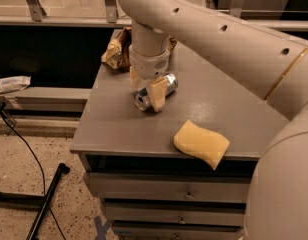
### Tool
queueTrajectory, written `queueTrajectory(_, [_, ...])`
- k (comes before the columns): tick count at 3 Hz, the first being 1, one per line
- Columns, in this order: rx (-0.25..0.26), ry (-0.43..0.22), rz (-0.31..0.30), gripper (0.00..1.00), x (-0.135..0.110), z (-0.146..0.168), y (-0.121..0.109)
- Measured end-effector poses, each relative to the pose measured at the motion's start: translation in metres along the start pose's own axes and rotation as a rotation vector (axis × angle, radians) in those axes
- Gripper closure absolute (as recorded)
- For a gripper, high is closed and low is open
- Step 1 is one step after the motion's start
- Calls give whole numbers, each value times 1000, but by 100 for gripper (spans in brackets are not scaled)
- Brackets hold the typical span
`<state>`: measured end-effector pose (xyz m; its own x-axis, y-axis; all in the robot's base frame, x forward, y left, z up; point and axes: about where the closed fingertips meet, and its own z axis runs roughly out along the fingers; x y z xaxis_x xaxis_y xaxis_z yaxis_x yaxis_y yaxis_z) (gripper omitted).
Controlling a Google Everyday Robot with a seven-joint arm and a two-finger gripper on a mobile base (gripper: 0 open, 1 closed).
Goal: Place redbull can upright
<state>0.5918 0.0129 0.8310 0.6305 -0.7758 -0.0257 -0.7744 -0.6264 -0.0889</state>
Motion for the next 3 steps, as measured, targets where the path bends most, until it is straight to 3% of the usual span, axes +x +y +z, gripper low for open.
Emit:
queueTrajectory(1, [1,15,12,54,-3,-3,1])
queueTrajectory(2, [13,-3,53,85,-1,-16,6])
queueTrajectory(3, [60,-97,149,100,5,-59,2])
